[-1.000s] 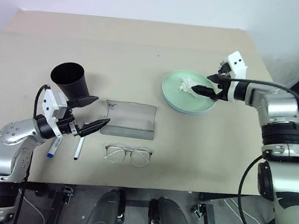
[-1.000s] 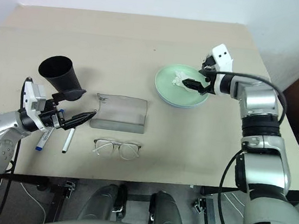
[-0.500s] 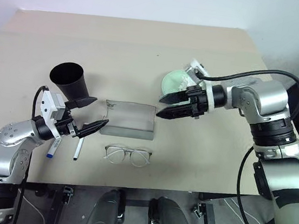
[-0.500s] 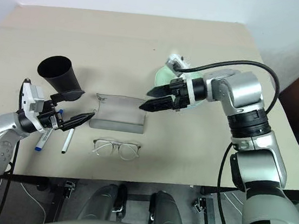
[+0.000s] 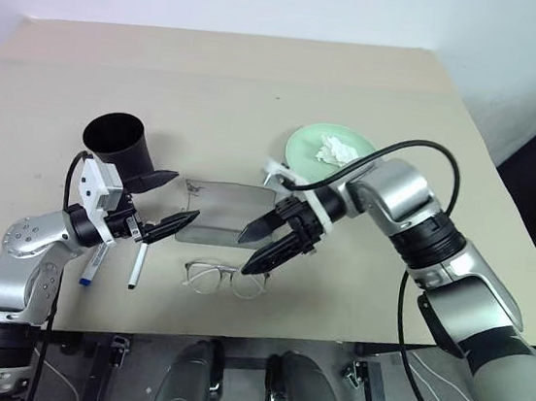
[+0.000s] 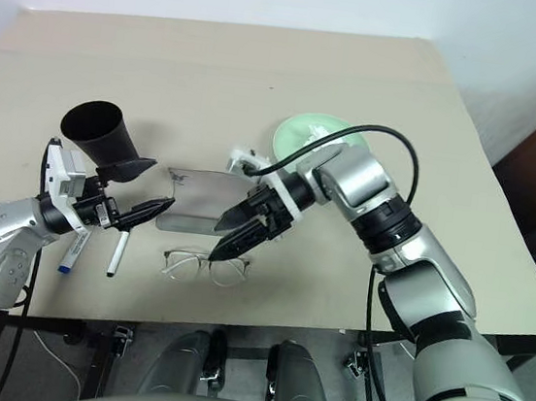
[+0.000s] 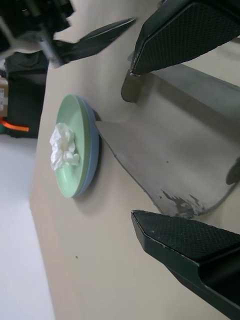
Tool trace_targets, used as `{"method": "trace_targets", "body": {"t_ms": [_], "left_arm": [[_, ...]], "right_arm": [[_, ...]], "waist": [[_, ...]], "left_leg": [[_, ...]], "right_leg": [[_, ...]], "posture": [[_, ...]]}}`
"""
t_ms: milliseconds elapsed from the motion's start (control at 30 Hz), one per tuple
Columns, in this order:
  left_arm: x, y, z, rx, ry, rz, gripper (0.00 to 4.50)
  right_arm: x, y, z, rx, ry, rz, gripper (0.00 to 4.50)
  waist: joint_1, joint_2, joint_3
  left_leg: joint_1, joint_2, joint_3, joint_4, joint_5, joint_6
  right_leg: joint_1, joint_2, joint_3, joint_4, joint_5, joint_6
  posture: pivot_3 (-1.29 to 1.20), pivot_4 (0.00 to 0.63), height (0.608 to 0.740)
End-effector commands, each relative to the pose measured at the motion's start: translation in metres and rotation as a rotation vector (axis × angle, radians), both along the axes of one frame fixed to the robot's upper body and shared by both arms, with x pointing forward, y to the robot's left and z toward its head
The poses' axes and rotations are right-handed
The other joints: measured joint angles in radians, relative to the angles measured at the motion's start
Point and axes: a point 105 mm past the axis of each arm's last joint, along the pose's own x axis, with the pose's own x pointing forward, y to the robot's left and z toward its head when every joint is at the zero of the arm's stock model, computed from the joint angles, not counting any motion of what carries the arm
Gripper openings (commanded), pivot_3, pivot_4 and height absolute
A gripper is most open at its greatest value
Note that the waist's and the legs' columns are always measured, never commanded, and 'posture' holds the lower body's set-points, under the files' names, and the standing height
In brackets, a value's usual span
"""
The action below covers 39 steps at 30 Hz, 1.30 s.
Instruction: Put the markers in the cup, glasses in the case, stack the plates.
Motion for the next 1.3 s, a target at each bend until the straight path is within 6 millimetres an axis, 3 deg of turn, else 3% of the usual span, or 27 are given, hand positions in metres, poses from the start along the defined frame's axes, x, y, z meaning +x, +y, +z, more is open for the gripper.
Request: {"method": "trace_targets", "body": {"t_ms": [33,300,700,833,1200,1300], "left_arm": [[-0.003,-0.001,0.008,0.016,-0.044,0.0,4.5],[-0.003,-0.004,0.008,0.013,-0.045,-0.002,4.5],[-0.005,-0.003,0.005,0.006,-0.042,0.01,4.5],[-0.007,-0.002,0.002,0.004,-0.037,0.012,4.5],[-0.008,-0.001,-0.002,0.0,-0.037,0.02,4.5],[-0.008,-0.001,-0.001,0.0,-0.04,0.021,4.5]], "right_arm": [[0.001,0.005,-0.001,-0.014,-0.019,0.027,4.45],[-0.001,0.015,-0.019,-0.08,-0.051,0.063,4.45],[-0.006,0.026,-0.028,-0.118,-0.056,0.123,4.45],[-0.009,0.028,-0.027,-0.109,-0.044,0.143,3.61],[-0.007,0.035,-0.038,-0.153,-0.063,0.132,3.61],[-0.006,0.037,-0.04,-0.149,-0.061,0.126,3.02]], "waist": [[-0.001,0.0,0.0],[-0.001,0.0,0.0],[-0.003,0.0,0.0],[-0.002,0.0,0.0],[-0.002,0.0,0.0],[-0.003,0.0,0.0]], "left_leg": [[0.0,0.0,0.0,0.0,0.0,0.0],[0.0,0.0,0.0,-0.001,0.0,0.0],[0.0,0.0,0.0,-0.001,0.0,-0.001],[0.0,0.0,0.0,-0.001,-0.001,-0.001],[0.0,0.0,0.0,-0.001,-0.002,-0.003],[0.0,0.0,0.0,-0.001,-0.002,-0.003]], "right_leg": [[0.0,0.0,0.0,0.0,0.0,0.0],[-0.001,0.0,0.0,0.0,0.0,0.0],[-0.001,0.0,0.0,0.0,0.0,-0.001],[-0.001,0.0,0.0,0.0,0.0,-0.001],[-0.002,0.0,0.0,0.0,0.0,-0.001],[-0.002,0.0,0.0,0.0,0.0,-0.001]], "posture": [[0.0,0.15,0.715],[0.0,0.15,0.715],[0.0,0.15,0.715],[0.0,0.15,0.715],[0.0,0.15,0.715],[0.0,0.15,0.715]]}}
